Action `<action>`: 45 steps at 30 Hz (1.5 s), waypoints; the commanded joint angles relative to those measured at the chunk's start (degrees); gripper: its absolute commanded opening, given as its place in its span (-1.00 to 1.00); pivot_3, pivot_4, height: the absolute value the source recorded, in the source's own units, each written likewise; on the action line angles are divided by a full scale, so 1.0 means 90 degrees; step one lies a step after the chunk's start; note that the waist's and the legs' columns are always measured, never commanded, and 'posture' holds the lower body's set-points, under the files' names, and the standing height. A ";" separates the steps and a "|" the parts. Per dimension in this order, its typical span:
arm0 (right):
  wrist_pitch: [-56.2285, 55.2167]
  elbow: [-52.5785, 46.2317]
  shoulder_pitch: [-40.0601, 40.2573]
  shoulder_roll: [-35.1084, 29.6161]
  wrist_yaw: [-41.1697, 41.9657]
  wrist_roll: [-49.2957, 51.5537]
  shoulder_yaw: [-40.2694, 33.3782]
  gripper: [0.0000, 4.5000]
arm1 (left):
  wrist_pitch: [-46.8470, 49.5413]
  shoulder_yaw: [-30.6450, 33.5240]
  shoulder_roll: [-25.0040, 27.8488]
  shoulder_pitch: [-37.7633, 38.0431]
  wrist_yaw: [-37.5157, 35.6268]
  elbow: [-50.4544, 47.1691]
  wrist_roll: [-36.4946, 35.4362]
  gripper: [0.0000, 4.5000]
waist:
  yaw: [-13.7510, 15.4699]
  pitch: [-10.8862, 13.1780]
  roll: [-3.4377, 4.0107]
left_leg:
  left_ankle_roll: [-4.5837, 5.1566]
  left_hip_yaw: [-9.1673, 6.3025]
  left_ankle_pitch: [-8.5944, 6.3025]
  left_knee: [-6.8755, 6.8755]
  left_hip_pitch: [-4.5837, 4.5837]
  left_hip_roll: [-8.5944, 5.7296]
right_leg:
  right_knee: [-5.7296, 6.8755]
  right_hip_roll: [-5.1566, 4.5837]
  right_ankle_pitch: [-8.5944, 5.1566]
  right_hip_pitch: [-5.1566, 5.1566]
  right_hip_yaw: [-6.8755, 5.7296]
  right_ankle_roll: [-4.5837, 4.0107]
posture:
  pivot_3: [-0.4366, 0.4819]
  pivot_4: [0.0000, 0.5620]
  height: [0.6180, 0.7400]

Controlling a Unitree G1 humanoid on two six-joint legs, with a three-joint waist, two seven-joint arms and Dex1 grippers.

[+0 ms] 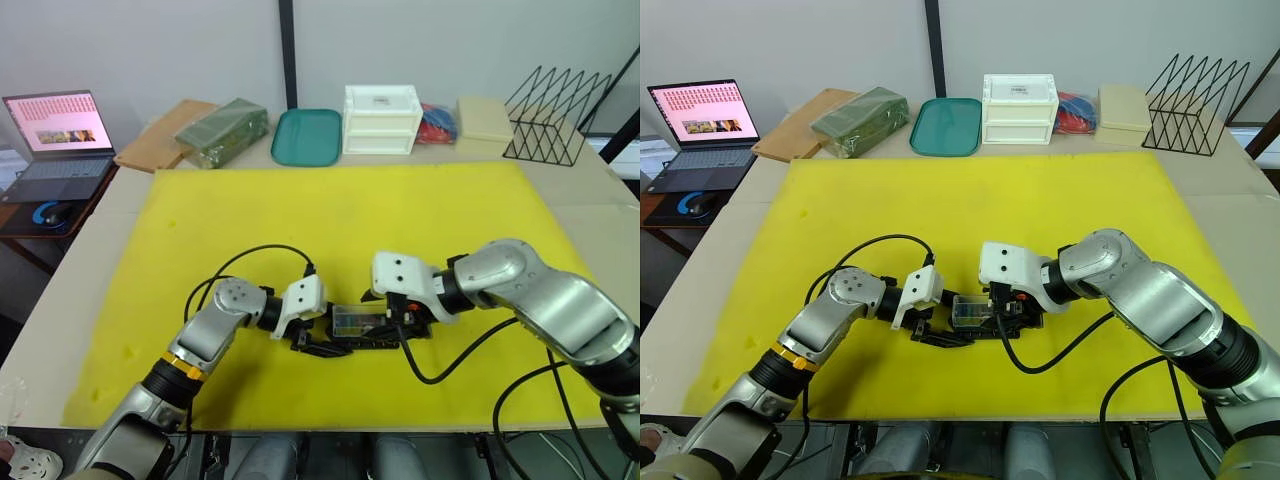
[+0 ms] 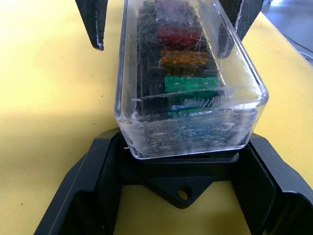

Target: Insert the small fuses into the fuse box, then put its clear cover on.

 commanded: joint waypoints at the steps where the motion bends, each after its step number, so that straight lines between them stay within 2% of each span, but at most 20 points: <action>1: 0.0041 -0.0234 0.0005 -0.0023 0.0063 0.0167 -0.0181 0.38 | 0.0049 -0.0262 -0.0070 0.0118 -0.0025 -0.0030 0.0083 0.21 | 0.0000 0.0000 0.0000 | 0.0000 0.0000 0.0000 0.0000 0.0000 0.0000 | 0.0000 0.0000 0.0000 0.0000 0.0000 0.0000 | -0.05 -0.47 1.00; 24: 0.0029 -0.0344 0.0104 -0.0157 0.0036 0.0273 -0.0302 0.38 | -0.0012 -0.0253 -0.0136 0.0092 -0.0018 0.0084 0.0148 0.21 | 0.0006 0.0000 0.0000 | 0.0000 0.0000 0.0000 0.0000 0.0000 0.0000 | 0.0000 -0.0001 0.0000 0.0001 0.0000 0.0000 | -0.05 -0.47 1.00; 30: 0.0462 -0.0318 -0.0338 -0.0002 0.0051 0.0737 -0.0787 0.38 | -0.0001 -0.0253 -0.0128 0.0110 -0.0022 0.0055 0.0142 0.21 | 0.0013 0.0000 0.0000 | 0.0000 0.0000 0.0000 0.0000 0.0000 0.0000 | 0.0000 0.0000 0.0000 0.0001 0.0000 0.0000 | -0.05 -0.47 1.00; 37: 0.0579 -0.0253 -0.0305 -0.0036 0.0000 0.1218 -0.1443 0.38 | 0.0002 -0.0248 -0.0129 0.0116 -0.0017 0.0045 0.0145 0.21 | 0.0010 0.0000 -0.0001 | 0.0004 0.0000 -0.0002 0.0000 0.0000 -0.0001 | -0.0004 -0.0002 0.0000 0.0004 0.0000 0.0000 | -0.05 -0.47 1.00; 40: 0.0021 -0.0153 0.0118 0.0176 -0.0153 0.1188 -0.1743 0.11 | -0.0005 -0.0249 -0.0124 0.0116 -0.0015 0.0046 0.0156 0.21 | 0.0015 -0.0002 -0.0003 | 0.0004 -0.0001 -0.0002 0.0000 0.0000 -0.0001 | -0.0004 -0.0002 0.0000 0.0004 -0.0001 0.0001 | -0.05 -0.47 1.00; 45: -0.0744 -0.0163 0.0990 0.0412 -0.0153 0.1224 -0.1997 -0.68 | -0.0066 -0.0305 -0.0087 0.0110 -0.0095 0.0032 0.0198 0.21 | 0.0005 -0.0002 -0.0003 | 0.0005 0.0000 -0.0002 0.0000 0.0001 -0.0002 | -0.0004 -0.0004 0.0001 0.0007 -0.0001 0.0002 | -0.05 -0.47 1.00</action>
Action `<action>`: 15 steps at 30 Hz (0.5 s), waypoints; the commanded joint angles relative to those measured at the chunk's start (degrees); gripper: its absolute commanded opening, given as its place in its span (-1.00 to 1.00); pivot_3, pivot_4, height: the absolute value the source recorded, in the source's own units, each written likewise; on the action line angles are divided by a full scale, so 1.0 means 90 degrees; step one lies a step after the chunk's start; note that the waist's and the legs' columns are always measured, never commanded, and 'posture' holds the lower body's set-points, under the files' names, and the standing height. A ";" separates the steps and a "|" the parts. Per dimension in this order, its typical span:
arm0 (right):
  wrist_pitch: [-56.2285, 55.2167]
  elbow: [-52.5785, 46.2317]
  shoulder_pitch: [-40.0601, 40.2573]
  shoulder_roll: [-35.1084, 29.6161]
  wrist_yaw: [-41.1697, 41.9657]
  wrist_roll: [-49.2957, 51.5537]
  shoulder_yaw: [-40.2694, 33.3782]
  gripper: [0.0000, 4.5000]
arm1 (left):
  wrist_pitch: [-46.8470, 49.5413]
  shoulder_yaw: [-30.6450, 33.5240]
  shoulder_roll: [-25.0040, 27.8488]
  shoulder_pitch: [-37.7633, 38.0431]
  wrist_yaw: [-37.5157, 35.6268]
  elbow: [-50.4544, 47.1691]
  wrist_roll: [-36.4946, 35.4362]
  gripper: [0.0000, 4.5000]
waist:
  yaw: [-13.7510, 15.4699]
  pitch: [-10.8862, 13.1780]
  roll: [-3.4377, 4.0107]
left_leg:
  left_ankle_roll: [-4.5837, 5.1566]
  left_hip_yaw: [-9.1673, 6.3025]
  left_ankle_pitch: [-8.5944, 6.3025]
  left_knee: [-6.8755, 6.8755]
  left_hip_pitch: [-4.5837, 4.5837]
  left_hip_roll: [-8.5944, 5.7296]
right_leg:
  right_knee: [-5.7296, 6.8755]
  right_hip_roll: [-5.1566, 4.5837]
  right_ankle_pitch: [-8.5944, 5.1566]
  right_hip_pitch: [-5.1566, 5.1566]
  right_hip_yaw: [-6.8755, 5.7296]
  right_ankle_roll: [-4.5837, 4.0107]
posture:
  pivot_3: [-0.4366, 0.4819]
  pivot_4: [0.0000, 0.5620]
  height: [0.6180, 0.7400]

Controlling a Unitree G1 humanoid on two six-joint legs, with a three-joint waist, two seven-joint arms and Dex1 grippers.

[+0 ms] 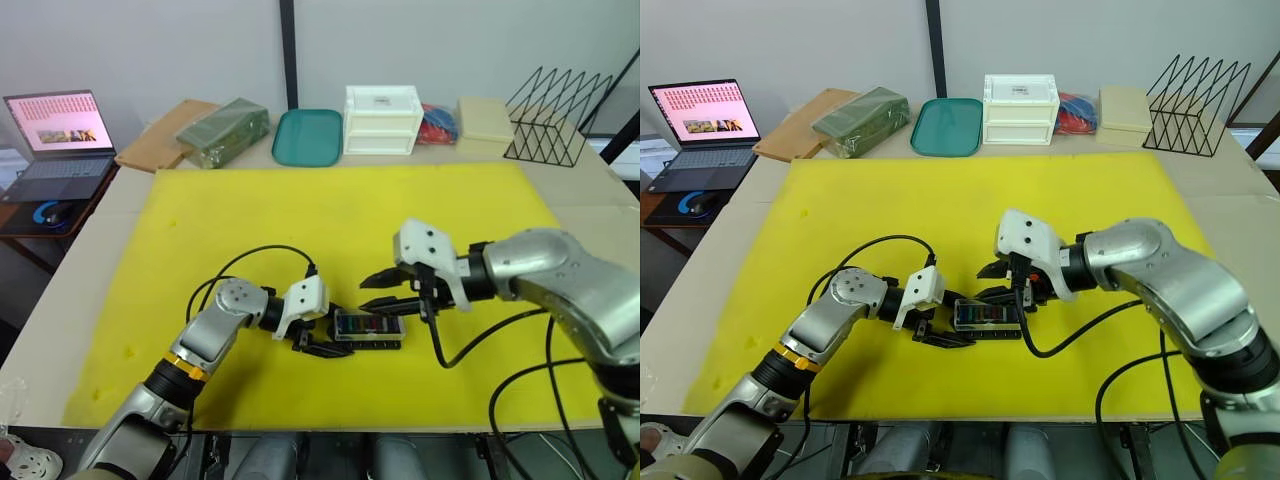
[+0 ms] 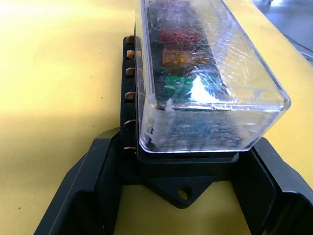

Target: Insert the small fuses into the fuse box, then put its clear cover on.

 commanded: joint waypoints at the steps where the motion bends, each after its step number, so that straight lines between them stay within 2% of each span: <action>1: -0.0515 -0.0085 0.0269 0.0065 -0.0002 0.0063 -0.0277 -0.83 | -0.0016 -0.0297 -0.0025 0.0114 -0.0076 0.0006 0.0109 0.21 | -0.0007 0.0000 0.0000 | 0.0000 0.0000 0.0000 0.0000 0.0000 0.0000 | 0.0000 0.0001 0.0000 0.0000 0.0000 0.0000 | -0.05 -0.47 1.00; 2: -0.0558 -0.0071 0.0338 0.0107 -0.0024 0.0114 -0.0318 -0.99 | -0.0014 -0.0291 -0.0025 0.0116 -0.0075 0.0010 0.0108 0.21 | -0.0011 0.0000 0.0000 | 0.0000 0.0000 0.0000 0.0000 0.0000 0.0000 | 0.0000 0.0001 0.0000 0.0000 0.0000 0.0000 | -0.05 -0.47 1.00; 11: -0.0904 -0.0074 0.0595 0.0168 -0.0085 0.0165 -0.0351 -0.99 | -0.0017 -0.0293 0.0032 0.0128 -0.0129 -0.0008 0.0112 0.21 | -0.0011 0.0000 0.0000 | 0.0000 -0.0001 0.0000 0.0000 0.0002 0.0000 | 0.0000 0.0002 0.0000 0.0001 0.0000 0.0001 | -0.05 -0.47 1.00; 15: -0.1115 0.0066 0.0860 0.0356 -0.0270 -0.0035 -0.0066 -0.99 | -0.0046 -0.0327 0.0052 0.0119 -0.0175 -0.0014 0.0128 0.21 | -0.0009 0.0000 -0.0001 | 0.0000 -0.0001 0.0000 0.0000 0.0002 0.0000 | 0.0000 0.0002 0.0000 0.0001 0.0000 0.0001 | -0.05 -0.47 1.00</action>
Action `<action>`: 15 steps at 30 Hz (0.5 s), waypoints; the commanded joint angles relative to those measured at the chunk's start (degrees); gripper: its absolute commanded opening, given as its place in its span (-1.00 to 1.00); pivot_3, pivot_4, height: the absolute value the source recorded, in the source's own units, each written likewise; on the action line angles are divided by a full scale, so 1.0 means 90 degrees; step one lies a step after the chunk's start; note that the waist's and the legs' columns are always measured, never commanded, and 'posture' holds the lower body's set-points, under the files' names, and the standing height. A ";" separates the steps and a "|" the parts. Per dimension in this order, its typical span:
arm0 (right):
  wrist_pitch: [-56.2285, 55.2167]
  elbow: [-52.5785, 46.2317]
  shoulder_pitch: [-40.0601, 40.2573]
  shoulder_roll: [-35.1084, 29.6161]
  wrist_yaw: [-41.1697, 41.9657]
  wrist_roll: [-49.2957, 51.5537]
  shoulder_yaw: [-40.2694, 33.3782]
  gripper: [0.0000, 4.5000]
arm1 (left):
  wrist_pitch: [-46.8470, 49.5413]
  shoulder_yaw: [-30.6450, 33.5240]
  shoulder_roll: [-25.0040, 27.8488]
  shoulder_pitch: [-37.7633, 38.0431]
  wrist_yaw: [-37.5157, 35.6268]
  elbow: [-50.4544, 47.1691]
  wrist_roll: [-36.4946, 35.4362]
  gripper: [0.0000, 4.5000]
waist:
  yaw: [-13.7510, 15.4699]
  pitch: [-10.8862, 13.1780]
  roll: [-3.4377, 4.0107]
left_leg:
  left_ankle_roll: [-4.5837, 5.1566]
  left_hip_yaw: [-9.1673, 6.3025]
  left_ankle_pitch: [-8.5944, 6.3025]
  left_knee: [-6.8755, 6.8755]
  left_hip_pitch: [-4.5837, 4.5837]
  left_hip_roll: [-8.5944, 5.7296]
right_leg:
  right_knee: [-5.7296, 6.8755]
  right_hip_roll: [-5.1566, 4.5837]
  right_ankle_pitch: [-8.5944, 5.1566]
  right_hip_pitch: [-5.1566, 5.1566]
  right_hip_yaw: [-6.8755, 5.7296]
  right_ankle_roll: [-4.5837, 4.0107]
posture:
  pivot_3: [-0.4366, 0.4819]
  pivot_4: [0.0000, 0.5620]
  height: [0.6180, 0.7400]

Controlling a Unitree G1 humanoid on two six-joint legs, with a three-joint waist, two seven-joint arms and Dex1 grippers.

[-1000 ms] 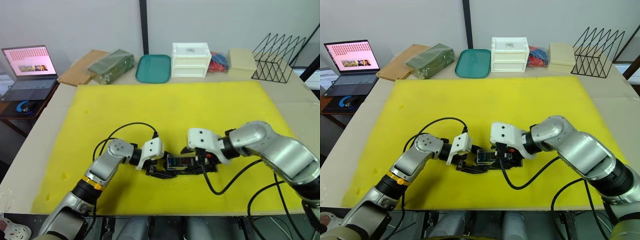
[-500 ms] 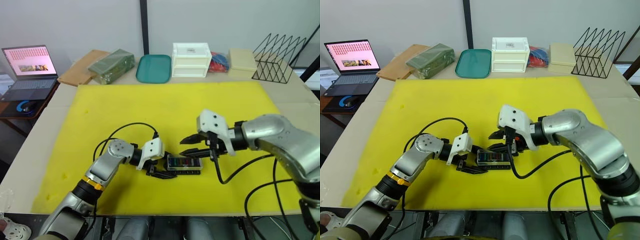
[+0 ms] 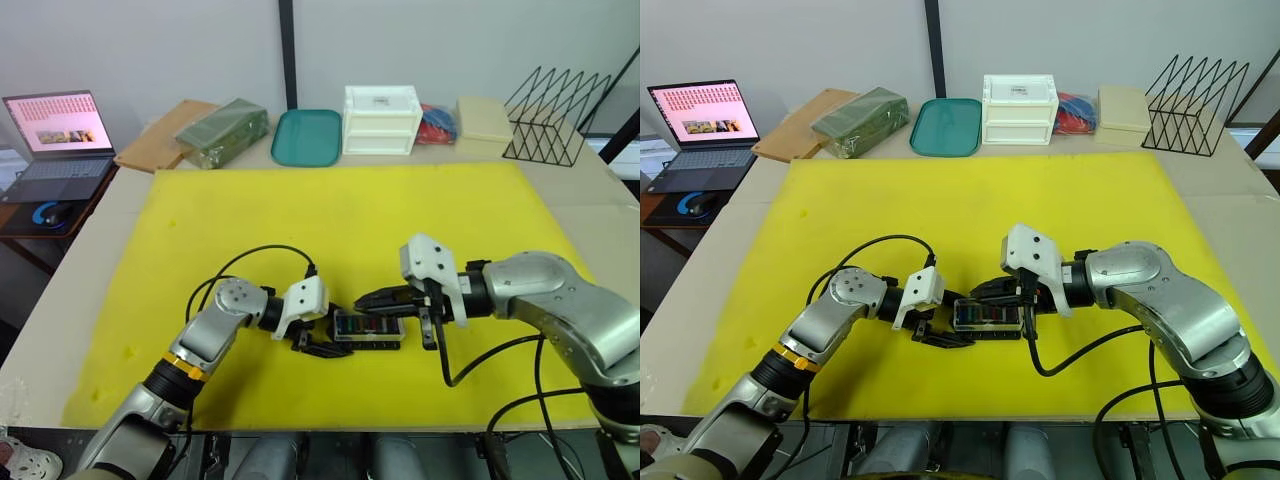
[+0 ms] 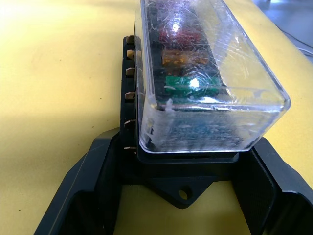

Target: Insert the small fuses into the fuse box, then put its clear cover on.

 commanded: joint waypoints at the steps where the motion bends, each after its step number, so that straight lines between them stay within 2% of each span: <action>1: -0.0252 0.0134 0.0307 0.0280 -0.0145 -0.0136 0.0270 -0.99 | 0.0019 -0.0325 0.0028 0.0114 -0.0153 -0.0012 0.0104 0.21 | -0.0002 0.0000 -0.0001 | 0.0000 -0.0001 0.0000 0.0000 0.0000 0.0000 | 0.0000 0.0000 0.0000 0.0000 0.0000 0.0000 | -0.05 -0.47 1.00; 3: -0.0704 0.0646 0.0566 0.0179 -0.0267 -0.1107 0.1118 -0.99 | 0.0035 -0.0325 0.0020 0.0120 -0.0145 -0.0011 0.0094 0.21 | -0.0007 -0.0002 -0.0001 | 0.0000 -0.0001 0.0000 0.0000 0.0002 0.0001 | 0.0000 0.0002 0.0000 0.0001 0.0001 0.0000 | -0.05 -0.47 1.00; 5: -0.1318 0.0960 0.0916 -0.0240 -0.0003 -0.2037 0.2017 -0.99 | 0.0044 -0.0333 0.0012 0.0131 -0.0130 -0.0018 0.0099 0.21 | -0.0022 -0.0021 0.0015 | 0.0000 0.0003 0.0000 -0.0001 0.0005 0.0000 | 0.0000 0.0002 0.0000 0.0000 0.0003 0.0000 | -0.05 -0.47 1.00; 7: -0.1418 0.1165 0.1020 -0.0226 -0.0053 -0.2199 0.2135 -0.99 | 0.0049 -0.0341 0.0007 0.0144 -0.0126 -0.0036 0.0108 0.21 | -0.0017 -0.0075 -0.0010 | 0.0000 0.0003 -0.0001 -0.0019 0.0043 0.0001 | -0.0009 0.0006 -0.0002 0.0032 0.0004 0.0001 | -0.05 -0.47 1.00; 9: -0.1432 0.1233 0.0971 -0.0150 -0.0135 -0.2187 0.2027 -0.99 | 0.0060 -0.0338 0.0005 0.0155 -0.0125 -0.0049 0.0112 0.21 | -0.0015 -0.0099 -0.0024 | 0.0005 -0.0007 -0.0006 -0.0048 0.0121 0.0014 | -0.0056 0.0017 -0.0002 0.0122 -0.0003 0.0001 | -0.05 -0.47 1.00; 15: -0.1370 0.1090 0.0875 -0.0180 -0.0095 -0.2117 0.1901 -0.99 | 0.0086 -0.0315 0.0050 0.0195 -0.0120 -0.0089 0.0137 0.21 | -0.0018 -0.0123 -0.0038 | 0.0018 -0.0008 -0.0015 -0.0053 0.0138 0.0015 | -0.0070 0.0018 -0.0003 0.0143 -0.0002 0.0002 | -0.05 -0.47 1.00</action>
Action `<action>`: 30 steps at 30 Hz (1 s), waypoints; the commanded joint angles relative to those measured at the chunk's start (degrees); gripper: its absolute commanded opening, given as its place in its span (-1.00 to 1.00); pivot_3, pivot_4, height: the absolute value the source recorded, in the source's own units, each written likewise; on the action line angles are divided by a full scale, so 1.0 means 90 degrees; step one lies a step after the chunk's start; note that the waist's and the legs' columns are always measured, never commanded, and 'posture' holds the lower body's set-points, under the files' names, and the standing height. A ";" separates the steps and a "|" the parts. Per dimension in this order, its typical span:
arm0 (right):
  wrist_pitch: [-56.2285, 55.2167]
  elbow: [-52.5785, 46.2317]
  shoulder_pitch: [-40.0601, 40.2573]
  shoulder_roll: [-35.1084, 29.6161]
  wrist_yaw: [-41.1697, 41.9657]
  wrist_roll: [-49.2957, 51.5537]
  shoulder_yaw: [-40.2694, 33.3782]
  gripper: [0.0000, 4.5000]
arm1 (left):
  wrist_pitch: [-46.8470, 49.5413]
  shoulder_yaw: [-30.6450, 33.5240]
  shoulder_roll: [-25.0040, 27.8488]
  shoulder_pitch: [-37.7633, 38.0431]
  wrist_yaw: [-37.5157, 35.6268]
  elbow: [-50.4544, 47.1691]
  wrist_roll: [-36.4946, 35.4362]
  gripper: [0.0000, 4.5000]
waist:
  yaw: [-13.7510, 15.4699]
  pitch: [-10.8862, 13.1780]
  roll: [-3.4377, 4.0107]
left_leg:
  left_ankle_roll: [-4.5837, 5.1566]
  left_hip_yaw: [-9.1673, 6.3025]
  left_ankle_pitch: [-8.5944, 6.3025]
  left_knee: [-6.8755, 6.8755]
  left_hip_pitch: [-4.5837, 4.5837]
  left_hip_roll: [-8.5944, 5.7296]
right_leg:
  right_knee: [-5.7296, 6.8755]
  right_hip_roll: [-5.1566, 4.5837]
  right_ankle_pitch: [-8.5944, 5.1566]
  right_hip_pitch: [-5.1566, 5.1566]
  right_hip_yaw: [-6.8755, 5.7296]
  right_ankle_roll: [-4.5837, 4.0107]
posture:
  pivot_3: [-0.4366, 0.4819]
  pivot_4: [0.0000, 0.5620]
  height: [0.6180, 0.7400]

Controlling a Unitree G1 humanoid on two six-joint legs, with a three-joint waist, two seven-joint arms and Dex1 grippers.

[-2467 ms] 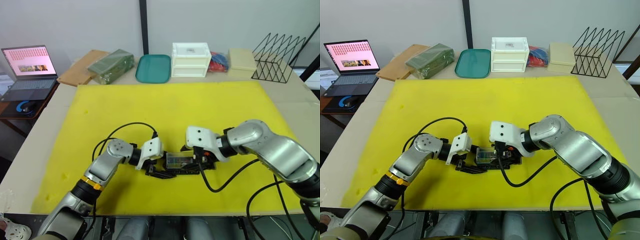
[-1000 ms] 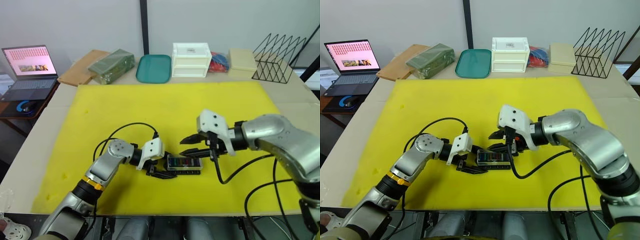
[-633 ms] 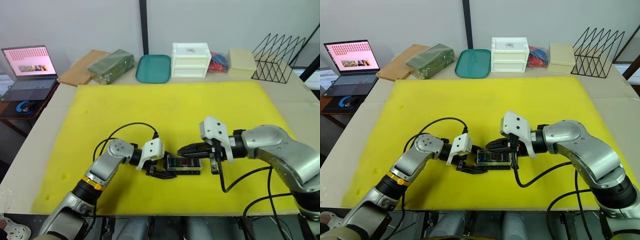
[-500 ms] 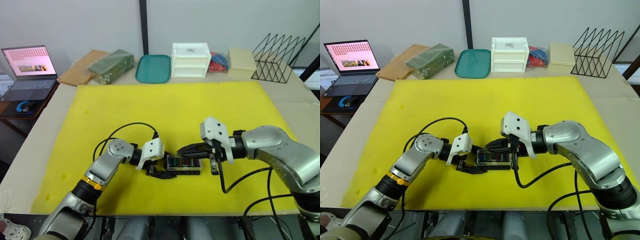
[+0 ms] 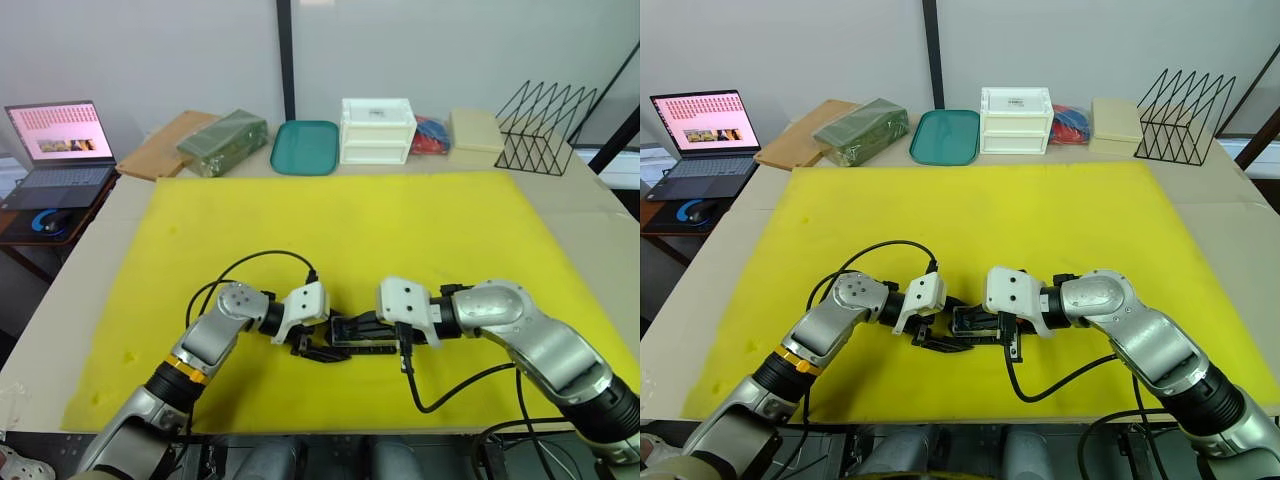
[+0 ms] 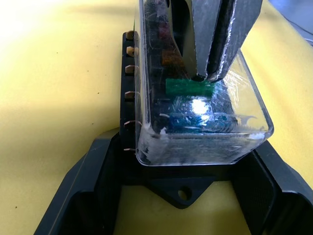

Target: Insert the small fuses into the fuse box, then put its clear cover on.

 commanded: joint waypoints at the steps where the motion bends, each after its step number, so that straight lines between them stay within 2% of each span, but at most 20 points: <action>1: 0.0420 0.0524 0.0276 -0.0168 0.0033 -0.0410 0.0363 -0.99 | 0.0023 -0.0207 0.0077 0.0136 -0.0198 -0.0200 -0.0034 0.21 | 0.0001 -0.0001 -0.0001 | 0.0000 0.0000 0.0000 0.0000 0.0000 0.0000 | 0.0000 0.0000 0.0000 0.0000 0.0000 0.0000 | -0.05 -0.47 1.00; 7: 0.0698 0.0156 0.0076 -0.0066 0.0051 0.0221 -0.0281 -0.99 | 0.0084 -0.0182 0.0256 0.0203 -0.0184 -0.0384 0.0009 0.21 | -0.0003 0.0000 0.0000 | 0.0000 0.0000 0.0000 -0.0002 -0.0003 0.0000 | -0.0001 0.0000 0.0000 -0.0004 0.0001 0.0000 | -0.05 -0.47 1.00; 9: 0.0946 -0.0085 -0.0042 -0.0170 0.0119 0.0501 -0.0561 -1.00 | 0.0059 -0.0174 0.0355 0.0251 -0.0123 -0.0508 0.0068 0.54 | -0.0007 0.0001 0.0000 | 0.0000 0.0000 0.0000 -0.0002 -0.0015 0.0001 | 0.0000 0.0000 0.0000 -0.0017 0.0002 0.0000 | -0.05 -0.47 1.00; 11: 0.1216 -0.0286 -0.0159 -0.0212 0.0166 0.0919 -0.0945 -0.80 | 0.0230 -0.0092 0.0449 0.0317 -0.0104 -0.0754 -0.0060 0.78 | -0.0006 0.0002 0.0001 | -0.0001 0.0000 0.0000 -0.0002 -0.0023 0.0001 | 0.0000 0.0000 0.0000 -0.0024 0.0002 0.0000 | -0.05 -0.47 1.00; 12: 0.1334 -0.0393 -0.0193 -0.0294 0.0254 0.1115 -0.1120 -0.72 | 0.0278 -0.0032 0.0531 0.0355 -0.0089 -0.0909 -0.0107 0.98 | 0.0002 0.0006 0.0004 | -0.0001 0.0000 0.0000 -0.0001 -0.0029 0.0001 | 0.0000 0.0000 0.0000 -0.0030 0.0002 -0.0001 | -0.05 -0.47 1.00; 17: 0.1479 -0.0590 -0.0275 -0.0777 0.0520 0.1396 -0.1605 0.00 | 0.0537 0.0423 0.1189 0.0660 -0.0088 -0.1874 -0.0419 1.00 | -0.0025 0.0027 0.0014 | 0.0000 0.0002 0.0000 -0.0001 -0.0043 0.0002 | 0.0001 -0.0001 0.0000 -0.0046 0.0003 -0.0001 | -0.05 -0.47 1.00; 21: 0.1358 -0.0570 -0.0073 -0.1353 0.0815 0.1475 -0.2162 0.66 | 0.1266 0.1342 0.1999 0.1275 0.0016 -0.3112 -0.1185 1.00 | -0.0001 0.0078 0.0030 | -0.0001 0.0003 0.0000 -0.0006 -0.0044 0.0004 | 0.0001 -0.0002 0.0000 -0.0048 0.0003 -0.0001 | -0.05 -0.47 1.00; 23: 0.1255 -0.0510 0.0203 -0.1758 0.1025 0.1419 -0.2544 0.97 | 0.1535 0.2032 0.2426 0.1580 0.0175 -0.3595 -0.1442 1.00 | 0.0028 0.0105 0.0029 | 0.0000 0.0003 0.0000 -0.0004 -0.0047 0.0004 | 0.0001 -0.0003 0.0000 -0.0049 0.0003 -0.0001 | -0.05 -0.47 1.00; 26: 0.1081 -0.0418 0.0697 -0.2207 0.1315 0.1381 -0.3113 0.99 | 0.2158 0.3095 0.2896 0.1880 0.0348 -0.4128 -0.2121 1.00 | 0.0035 0.0126 0.0030 | 0.0001 0.0003 -0.0001 -0.0001 -0.0052 0.0003 | -0.0001 -0.0005 0.0000 -0.0048 0.0000 -0.0001 | -0.05 -0.47 1.00; 30: 0.0883 -0.0249 0.1335 -0.2589 0.1652 0.1274 -0.3894 0.99 | 0.2735 0.4114 0.3433 0.2187 0.0406 -0.4423 -0.2704 1.00 | 0.0011 0.0144 0.0035 | 0.0004 0.0009 -0.0003 -0.0002 -0.0048 0.0004 | -0.0003 -0.0006 0.0000 -0.0044 0.0001 -0.0001 | -0.05 -0.47 1.00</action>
